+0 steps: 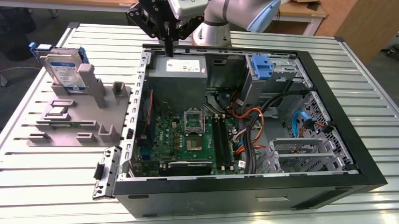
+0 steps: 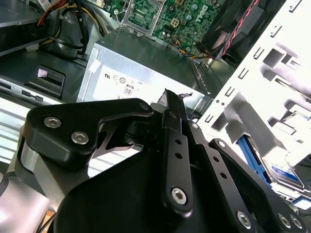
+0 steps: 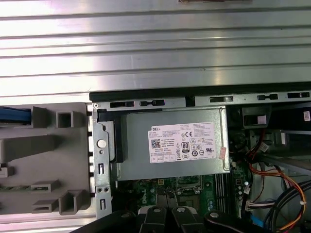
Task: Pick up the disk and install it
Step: 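Reach for the disk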
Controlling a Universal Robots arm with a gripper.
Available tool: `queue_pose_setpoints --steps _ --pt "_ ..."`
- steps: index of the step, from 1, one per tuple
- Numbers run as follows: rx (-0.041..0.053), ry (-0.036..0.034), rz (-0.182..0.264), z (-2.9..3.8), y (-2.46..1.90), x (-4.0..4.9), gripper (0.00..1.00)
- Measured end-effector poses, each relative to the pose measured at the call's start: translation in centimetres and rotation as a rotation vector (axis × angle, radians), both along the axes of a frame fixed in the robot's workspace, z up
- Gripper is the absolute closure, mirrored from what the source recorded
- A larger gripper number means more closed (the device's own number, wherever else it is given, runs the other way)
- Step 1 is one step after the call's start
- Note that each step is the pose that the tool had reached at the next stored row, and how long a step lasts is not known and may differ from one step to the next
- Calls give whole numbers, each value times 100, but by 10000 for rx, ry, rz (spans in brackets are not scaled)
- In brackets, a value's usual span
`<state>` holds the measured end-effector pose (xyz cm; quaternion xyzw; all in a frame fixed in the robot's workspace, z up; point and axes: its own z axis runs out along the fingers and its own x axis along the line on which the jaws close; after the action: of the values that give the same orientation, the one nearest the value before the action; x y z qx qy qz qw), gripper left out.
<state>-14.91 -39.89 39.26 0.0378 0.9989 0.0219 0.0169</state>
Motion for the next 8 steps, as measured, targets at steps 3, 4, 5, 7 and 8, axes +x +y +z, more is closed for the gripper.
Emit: queue_pose_setpoints --steps 3,4,5,7,8 --pt "-1 1 0 0 0 0 90" --pt "-1 1 0 0 0 0 90" --pt "0 1 0 0 0 -1 90" --pt "0 1 -2 0 0 -9 90" --pt "-1 2 -2 1 -1 -19 90"
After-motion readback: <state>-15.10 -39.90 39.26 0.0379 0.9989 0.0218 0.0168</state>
